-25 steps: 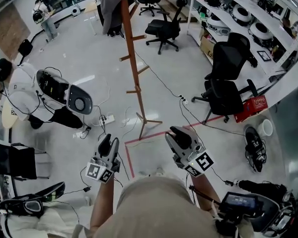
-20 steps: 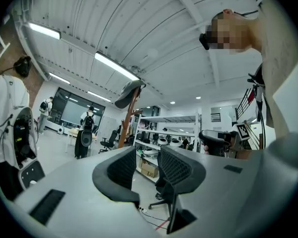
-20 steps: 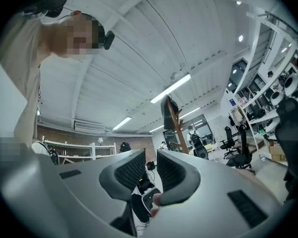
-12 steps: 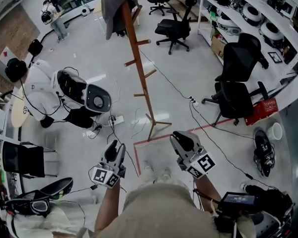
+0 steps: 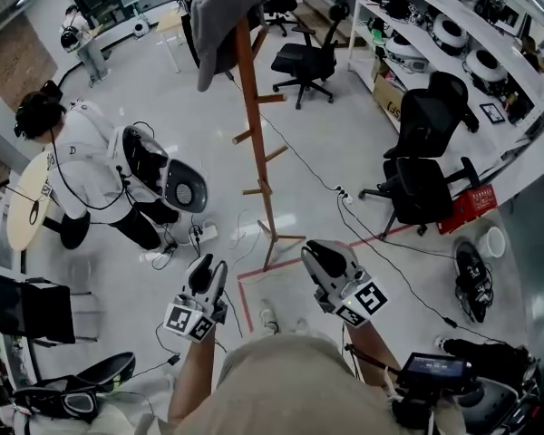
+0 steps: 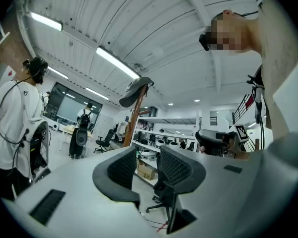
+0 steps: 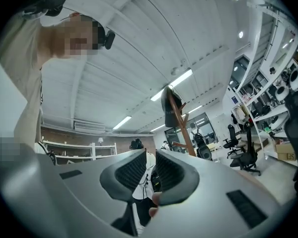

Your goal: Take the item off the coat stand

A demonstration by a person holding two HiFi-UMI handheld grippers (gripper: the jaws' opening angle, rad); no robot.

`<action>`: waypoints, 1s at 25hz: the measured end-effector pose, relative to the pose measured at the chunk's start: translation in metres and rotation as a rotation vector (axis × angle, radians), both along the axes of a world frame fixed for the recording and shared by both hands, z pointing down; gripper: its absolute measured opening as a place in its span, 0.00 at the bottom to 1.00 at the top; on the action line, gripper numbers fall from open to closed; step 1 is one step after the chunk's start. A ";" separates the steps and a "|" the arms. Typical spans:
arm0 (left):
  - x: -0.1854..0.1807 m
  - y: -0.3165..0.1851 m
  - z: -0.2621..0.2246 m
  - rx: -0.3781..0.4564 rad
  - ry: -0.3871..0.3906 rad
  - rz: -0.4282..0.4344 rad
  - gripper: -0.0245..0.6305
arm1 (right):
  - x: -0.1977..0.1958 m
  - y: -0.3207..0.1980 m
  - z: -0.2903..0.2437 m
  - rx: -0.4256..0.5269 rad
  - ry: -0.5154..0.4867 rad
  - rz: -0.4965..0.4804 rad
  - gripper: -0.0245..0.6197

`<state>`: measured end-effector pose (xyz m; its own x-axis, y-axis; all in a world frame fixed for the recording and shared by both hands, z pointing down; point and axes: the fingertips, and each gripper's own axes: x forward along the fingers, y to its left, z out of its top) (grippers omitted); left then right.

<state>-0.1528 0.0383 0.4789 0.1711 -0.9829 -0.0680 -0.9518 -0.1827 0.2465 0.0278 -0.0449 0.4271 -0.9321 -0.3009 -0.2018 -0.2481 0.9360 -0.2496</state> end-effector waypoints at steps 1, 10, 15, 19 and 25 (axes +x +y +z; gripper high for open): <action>-0.006 -0.007 -0.005 0.014 -0.003 0.013 0.26 | -0.006 -0.003 -0.004 0.011 0.000 0.003 0.14; -0.039 -0.042 -0.006 0.048 0.028 0.122 0.26 | -0.039 -0.023 -0.011 -0.070 -0.065 0.027 0.14; -0.060 -0.050 -0.002 0.056 0.039 0.163 0.26 | -0.054 -0.033 -0.015 -0.171 -0.159 0.029 0.14; -0.079 -0.049 0.003 0.060 0.030 0.180 0.26 | -0.072 -0.033 -0.011 -0.145 -0.132 0.053 0.14; -0.096 -0.055 0.018 0.051 0.039 0.185 0.26 | -0.084 -0.039 -0.002 -0.156 -0.110 0.078 0.14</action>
